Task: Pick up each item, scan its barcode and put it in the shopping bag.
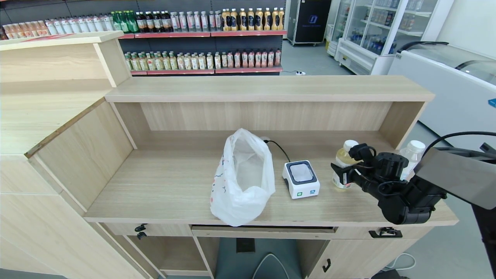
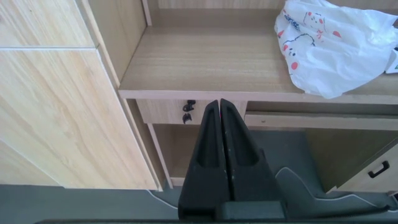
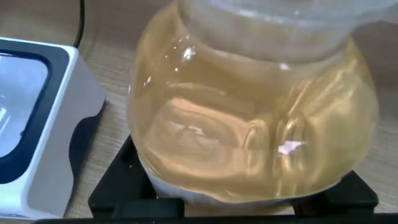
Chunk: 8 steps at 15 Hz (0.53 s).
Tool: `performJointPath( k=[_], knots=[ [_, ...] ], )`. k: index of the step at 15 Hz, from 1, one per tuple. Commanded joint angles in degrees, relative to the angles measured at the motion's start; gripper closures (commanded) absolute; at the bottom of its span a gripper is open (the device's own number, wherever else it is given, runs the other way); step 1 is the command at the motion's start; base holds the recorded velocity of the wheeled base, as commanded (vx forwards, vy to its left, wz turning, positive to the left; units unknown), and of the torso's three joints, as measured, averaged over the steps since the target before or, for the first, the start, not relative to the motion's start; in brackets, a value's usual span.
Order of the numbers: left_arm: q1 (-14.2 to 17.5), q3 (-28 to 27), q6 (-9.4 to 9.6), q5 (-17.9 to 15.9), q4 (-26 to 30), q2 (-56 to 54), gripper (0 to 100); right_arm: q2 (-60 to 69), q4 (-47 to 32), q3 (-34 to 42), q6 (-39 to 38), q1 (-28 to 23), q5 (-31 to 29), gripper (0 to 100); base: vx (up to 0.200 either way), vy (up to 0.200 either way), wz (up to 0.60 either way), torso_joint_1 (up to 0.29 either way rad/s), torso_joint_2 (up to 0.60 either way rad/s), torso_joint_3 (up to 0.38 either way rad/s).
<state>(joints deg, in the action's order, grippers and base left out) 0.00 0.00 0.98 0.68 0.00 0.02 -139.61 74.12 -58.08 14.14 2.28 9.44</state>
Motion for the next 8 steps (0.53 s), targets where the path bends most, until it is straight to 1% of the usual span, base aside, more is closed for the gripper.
performJointPath(
  k=[1,2,3,5,6,8],
  knots=[
    [0.0,0.0,-0.01,0.0,0.0,0.0,100,2.2,-0.8,0.0,-0.3,0.0,0.8,100,0.000,0.000,0.00,0.000,0.00,0.000],
    [0.0,0.0,-0.01,0.0,0.0,0.0,100,4.8,-2.2,0.2,-1.6,0.2,2.0,100,0.000,0.000,0.00,0.000,0.00,0.000],
    [0.0,0.0,-0.01,0.0,0.0,0.0,100,8.6,-4.6,0.6,-3.4,0.5,4.9,100,0.000,0.000,0.00,0.000,0.00,0.000],
    [0.0,0.0,-0.01,0.0,0.0,0.0,100,18.3,-12.0,2.4,-6.1,0.5,10.2,100,0.000,0.000,0.00,0.000,0.00,0.000],
    [0.0,0.0,-0.01,0.0,0.0,0.0,100,26.2,-17.0,3.1,-9.3,0.4,15.6,100,0.000,0.000,0.00,0.000,0.00,0.000],
    [0.0,0.0,-0.01,0.0,0.0,0.0,100,37.2,-22.3,3.5,-16.3,0.0,24.0,100,0.000,0.000,0.00,0.000,0.00,0.000]
  ],
)
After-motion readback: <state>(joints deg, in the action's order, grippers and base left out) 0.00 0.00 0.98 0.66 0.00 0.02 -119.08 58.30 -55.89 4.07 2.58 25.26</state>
